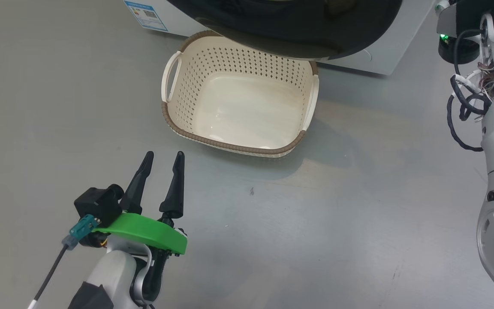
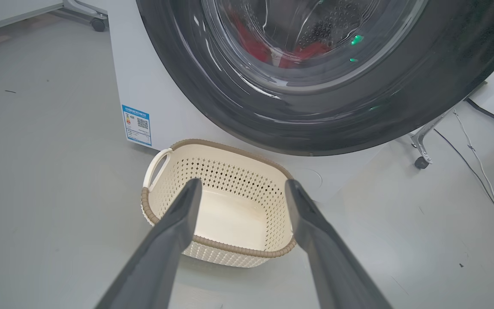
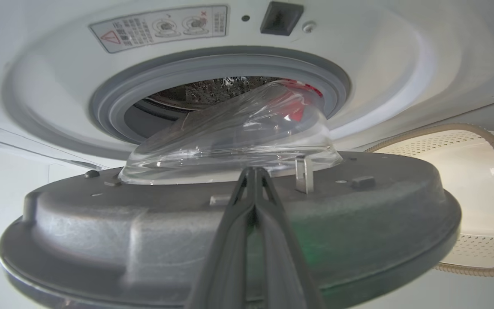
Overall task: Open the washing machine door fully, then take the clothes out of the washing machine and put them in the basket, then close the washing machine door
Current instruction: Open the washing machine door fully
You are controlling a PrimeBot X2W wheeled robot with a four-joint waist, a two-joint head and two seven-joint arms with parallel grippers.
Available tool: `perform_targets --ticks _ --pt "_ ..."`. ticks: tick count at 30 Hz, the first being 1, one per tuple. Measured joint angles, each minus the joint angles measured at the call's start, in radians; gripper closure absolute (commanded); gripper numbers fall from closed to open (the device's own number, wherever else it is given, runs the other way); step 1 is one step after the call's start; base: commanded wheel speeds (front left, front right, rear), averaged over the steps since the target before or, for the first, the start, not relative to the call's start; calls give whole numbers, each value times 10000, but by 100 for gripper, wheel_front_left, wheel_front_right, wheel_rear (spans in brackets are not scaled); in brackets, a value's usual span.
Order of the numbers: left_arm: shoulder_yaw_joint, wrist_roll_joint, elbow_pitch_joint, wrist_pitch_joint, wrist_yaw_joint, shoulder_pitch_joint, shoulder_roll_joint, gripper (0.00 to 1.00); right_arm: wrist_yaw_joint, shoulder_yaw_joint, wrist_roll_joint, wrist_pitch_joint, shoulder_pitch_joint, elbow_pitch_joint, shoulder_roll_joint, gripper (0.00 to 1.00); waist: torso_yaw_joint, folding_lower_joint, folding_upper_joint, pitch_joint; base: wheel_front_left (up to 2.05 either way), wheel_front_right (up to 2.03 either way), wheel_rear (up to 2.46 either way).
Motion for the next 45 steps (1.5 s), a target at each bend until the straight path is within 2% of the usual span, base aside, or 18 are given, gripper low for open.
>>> perform_targets --ticks 8,15,21,26,31,39,45 --pt "127 132 12 0 73 6 2 0 907 807 -1221 -809 392 -197 -211 100 -153 0 0 -188 0 0 0" --pt "190 203 35 0 73 59 2 0 1269 1400 -2351 -1977 731 -604 -577 100 -364 0 0 -521 0 0 0" --pt "407 278 92 0 84 158 4 0 1356 2199 -3522 -3016 1419 -1045 -976 100 -573 0 0 -901 0 0 0" --pt "765 454 198 0 163 447 13 0 1356 2717 -3990 -4046 2296 -1381 -838 100 -895 0 0 -1294 0 0 0" --pt "915 514 278 0 217 600 13 0 1358 3816 -5097 -4882 3196 -2027 -1187 100 -1202 0 0 -1642 0 0 0" --pt "1129 600 316 0 249 1006 19 0 1358 4535 -6161 -6414 4774 -2347 -1551 100 -1699 0 0 -2152 0 0 0" --pt "1275 681 307 0 263 1151 27 0 1358 4637 -6759 -7559 5682 -2514 -1628 100 -2008 0 0 -2450 0 0 0"
